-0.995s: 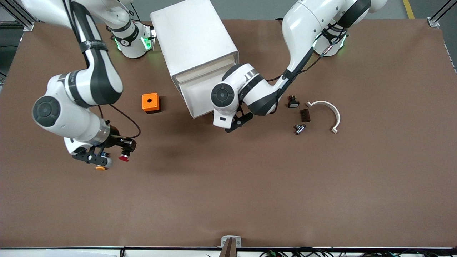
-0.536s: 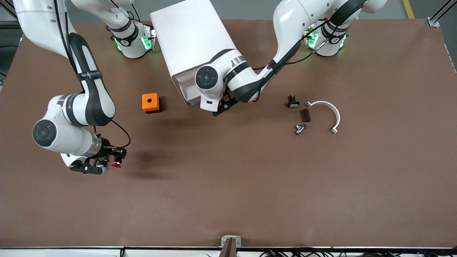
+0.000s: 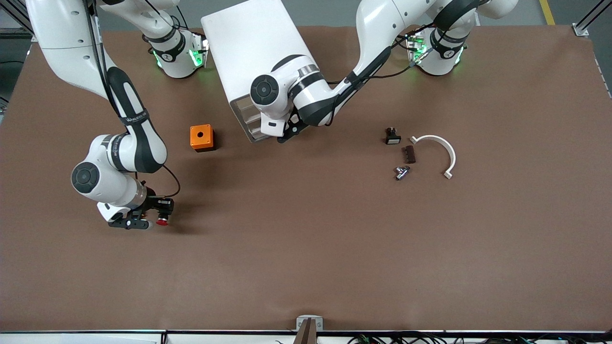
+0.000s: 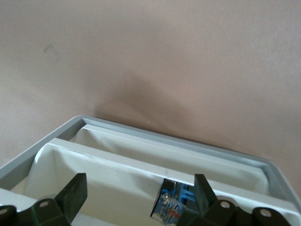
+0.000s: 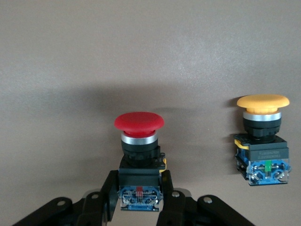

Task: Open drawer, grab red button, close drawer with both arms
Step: 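Close the drawer with the left gripper while the right gripper lowers the button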

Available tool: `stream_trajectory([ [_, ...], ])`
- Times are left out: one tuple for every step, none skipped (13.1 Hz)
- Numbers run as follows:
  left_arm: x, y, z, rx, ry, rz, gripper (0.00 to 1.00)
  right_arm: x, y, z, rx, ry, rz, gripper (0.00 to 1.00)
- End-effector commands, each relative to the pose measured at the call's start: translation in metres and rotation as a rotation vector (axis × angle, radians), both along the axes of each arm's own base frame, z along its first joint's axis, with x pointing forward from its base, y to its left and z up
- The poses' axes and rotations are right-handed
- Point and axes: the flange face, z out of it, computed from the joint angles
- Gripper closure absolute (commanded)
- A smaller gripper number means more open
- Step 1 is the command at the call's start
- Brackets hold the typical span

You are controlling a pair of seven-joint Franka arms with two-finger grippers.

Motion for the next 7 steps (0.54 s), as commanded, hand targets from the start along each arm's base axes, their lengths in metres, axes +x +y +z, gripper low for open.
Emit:
stream_trajectory([
  [0.061, 0.044, 0.041, 0.001, -0.096, 0.084, 0.00, -0.005, -0.006, -0.015, 0.000, -0.020, 0.007, 0.99],
  [0.093, 0.070, 0.059, 0.002, -0.153, 0.101, 0.00, -0.006, -0.006, -0.020, -0.001, -0.022, 0.008, 0.97],
  [0.117, 0.092, 0.073, 0.002, -0.197, 0.091, 0.00, -0.005, -0.007, -0.023, -0.002, -0.020, 0.005, 0.92],
  [0.141, 0.116, 0.085, -0.006, -0.229, 0.051, 0.00, -0.003, -0.009, -0.021, -0.001, -0.023, -0.002, 0.81],
  [0.165, 0.145, 0.104, -0.026, -0.259, -0.006, 0.00, -0.001, -0.009, -0.018, 0.001, -0.023, -0.004, 0.61],
  [0.182, 0.168, 0.118, -0.039, -0.277, -0.023, 0.00, 0.003, -0.013, -0.012, 0.003, -0.029, -0.013, 0.31],
  [0.200, 0.196, 0.134, -0.044, -0.298, -0.004, 0.00, 0.008, -0.018, -0.003, 0.009, -0.028, -0.022, 0.03],
])
